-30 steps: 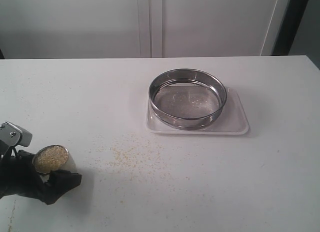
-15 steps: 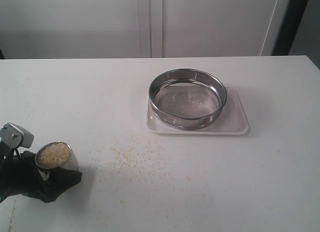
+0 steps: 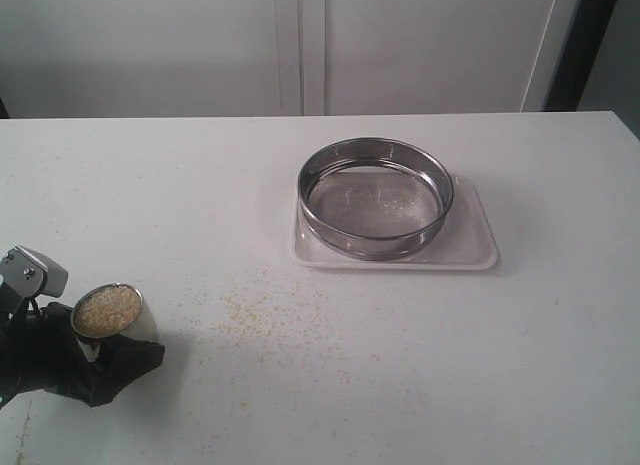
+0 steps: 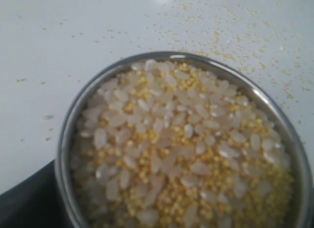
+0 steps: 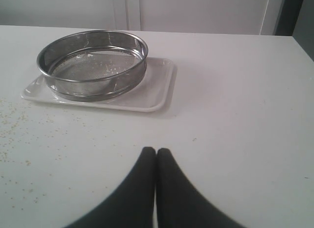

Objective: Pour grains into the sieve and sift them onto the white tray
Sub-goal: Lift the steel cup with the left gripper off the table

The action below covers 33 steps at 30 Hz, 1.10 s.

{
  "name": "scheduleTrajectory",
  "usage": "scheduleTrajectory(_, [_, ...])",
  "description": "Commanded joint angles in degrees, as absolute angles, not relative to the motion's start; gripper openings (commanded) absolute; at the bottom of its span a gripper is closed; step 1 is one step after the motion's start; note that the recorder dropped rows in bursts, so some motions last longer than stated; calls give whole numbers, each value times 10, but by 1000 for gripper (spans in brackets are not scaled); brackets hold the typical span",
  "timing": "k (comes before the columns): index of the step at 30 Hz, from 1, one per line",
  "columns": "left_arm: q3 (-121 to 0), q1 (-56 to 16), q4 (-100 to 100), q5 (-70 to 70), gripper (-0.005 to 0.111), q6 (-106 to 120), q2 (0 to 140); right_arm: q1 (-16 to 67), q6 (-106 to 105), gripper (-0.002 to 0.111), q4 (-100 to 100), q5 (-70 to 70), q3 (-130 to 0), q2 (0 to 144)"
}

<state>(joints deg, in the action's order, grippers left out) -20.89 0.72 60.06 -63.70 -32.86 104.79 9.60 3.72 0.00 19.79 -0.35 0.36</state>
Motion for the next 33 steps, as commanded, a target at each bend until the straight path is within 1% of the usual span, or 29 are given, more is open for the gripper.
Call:
scheduleTrajectory(1, [-205,4,600,-599,0,-333,1049,91,37,0,-5,197,0,0])
scheduleTrajectory(25, [-208,4,577,-616,0,-385,937,91,37,0,-5,197,0,0])
scheduleTrajectory(33, [-256,4,621,-551,0,-498,897,91,37,0,-5,197,0,0])
